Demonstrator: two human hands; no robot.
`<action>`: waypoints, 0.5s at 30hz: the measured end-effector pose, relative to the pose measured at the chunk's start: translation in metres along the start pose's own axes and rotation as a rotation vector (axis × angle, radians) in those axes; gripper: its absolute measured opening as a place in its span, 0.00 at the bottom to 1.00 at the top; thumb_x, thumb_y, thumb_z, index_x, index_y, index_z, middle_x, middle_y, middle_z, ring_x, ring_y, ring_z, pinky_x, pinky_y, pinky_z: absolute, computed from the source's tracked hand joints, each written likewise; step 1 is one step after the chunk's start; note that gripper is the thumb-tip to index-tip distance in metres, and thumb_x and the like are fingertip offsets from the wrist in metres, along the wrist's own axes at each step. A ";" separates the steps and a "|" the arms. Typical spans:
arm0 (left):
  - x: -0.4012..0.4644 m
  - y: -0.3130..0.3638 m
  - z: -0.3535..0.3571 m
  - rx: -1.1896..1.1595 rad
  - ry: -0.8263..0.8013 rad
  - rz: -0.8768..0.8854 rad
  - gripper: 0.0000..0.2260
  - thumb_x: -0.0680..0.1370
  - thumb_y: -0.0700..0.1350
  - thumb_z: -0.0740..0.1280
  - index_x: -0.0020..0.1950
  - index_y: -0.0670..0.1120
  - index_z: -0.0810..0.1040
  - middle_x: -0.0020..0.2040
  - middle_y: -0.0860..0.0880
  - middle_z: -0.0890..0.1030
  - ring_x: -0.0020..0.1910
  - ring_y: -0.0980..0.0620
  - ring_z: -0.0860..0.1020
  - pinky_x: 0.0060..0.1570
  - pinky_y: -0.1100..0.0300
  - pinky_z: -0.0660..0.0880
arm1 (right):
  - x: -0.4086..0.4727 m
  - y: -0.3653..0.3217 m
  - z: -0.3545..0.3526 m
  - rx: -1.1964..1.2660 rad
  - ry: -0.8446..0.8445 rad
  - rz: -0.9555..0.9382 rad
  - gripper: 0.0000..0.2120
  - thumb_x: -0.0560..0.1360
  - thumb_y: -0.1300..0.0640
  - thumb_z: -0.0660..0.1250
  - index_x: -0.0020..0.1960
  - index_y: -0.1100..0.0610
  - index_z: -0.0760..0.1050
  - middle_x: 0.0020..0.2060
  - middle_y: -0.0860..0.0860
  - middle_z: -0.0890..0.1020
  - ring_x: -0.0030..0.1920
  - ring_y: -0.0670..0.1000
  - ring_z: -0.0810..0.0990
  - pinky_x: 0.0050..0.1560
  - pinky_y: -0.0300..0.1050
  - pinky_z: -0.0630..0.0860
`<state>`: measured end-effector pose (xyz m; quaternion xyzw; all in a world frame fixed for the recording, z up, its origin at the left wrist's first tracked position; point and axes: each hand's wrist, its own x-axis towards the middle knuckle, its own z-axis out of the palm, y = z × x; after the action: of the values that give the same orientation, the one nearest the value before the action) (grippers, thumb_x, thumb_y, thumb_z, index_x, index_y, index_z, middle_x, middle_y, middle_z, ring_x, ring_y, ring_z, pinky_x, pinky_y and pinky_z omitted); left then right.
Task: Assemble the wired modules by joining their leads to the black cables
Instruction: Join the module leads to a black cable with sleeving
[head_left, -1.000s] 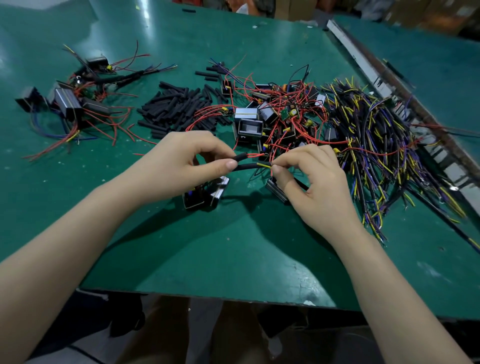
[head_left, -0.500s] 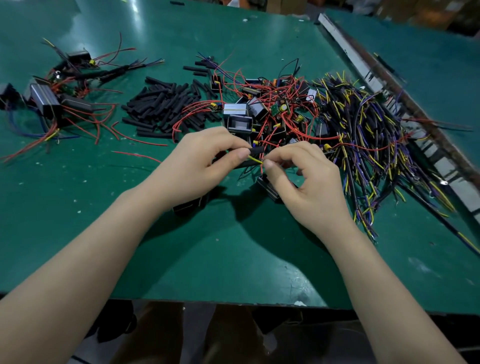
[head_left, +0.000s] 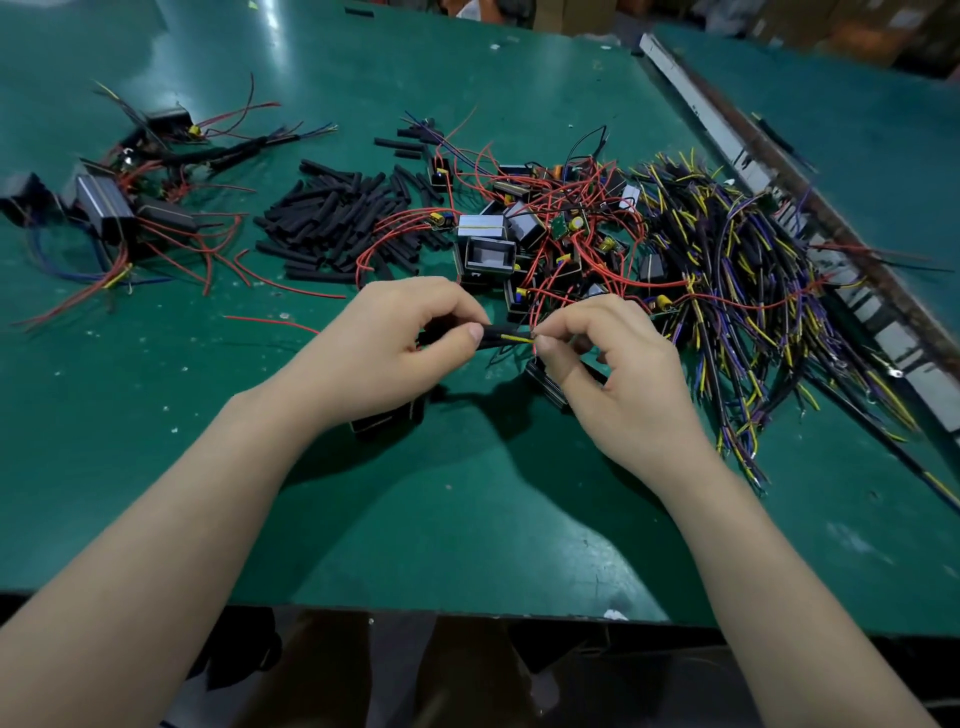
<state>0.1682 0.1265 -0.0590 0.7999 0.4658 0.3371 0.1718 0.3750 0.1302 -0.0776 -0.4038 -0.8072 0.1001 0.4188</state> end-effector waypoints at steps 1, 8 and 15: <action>-0.001 -0.002 -0.002 -0.011 -0.003 -0.013 0.09 0.75 0.47 0.63 0.47 0.45 0.81 0.38 0.58 0.77 0.39 0.63 0.73 0.41 0.75 0.66 | 0.000 0.000 0.000 -0.010 -0.006 -0.012 0.02 0.75 0.65 0.67 0.47 0.62 0.79 0.43 0.44 0.75 0.45 0.44 0.70 0.49 0.48 0.71; -0.003 -0.019 -0.019 -0.186 0.058 -0.137 0.03 0.77 0.46 0.68 0.46 0.50 0.81 0.34 0.64 0.79 0.31 0.68 0.73 0.33 0.76 0.64 | 0.000 0.000 -0.002 0.002 -0.013 0.101 0.03 0.78 0.62 0.65 0.49 0.59 0.77 0.43 0.40 0.73 0.44 0.43 0.70 0.50 0.30 0.65; -0.005 -0.019 -0.015 -0.173 -0.061 -0.124 0.10 0.73 0.51 0.67 0.51 0.50 0.83 0.41 0.56 0.81 0.40 0.64 0.77 0.41 0.76 0.67 | -0.001 -0.001 0.002 0.037 -0.041 0.118 0.04 0.78 0.63 0.65 0.51 0.60 0.78 0.43 0.43 0.73 0.42 0.41 0.70 0.45 0.29 0.65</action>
<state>0.1439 0.1311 -0.0613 0.7616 0.4783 0.3403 0.2746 0.3737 0.1297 -0.0787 -0.4406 -0.7885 0.1479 0.4028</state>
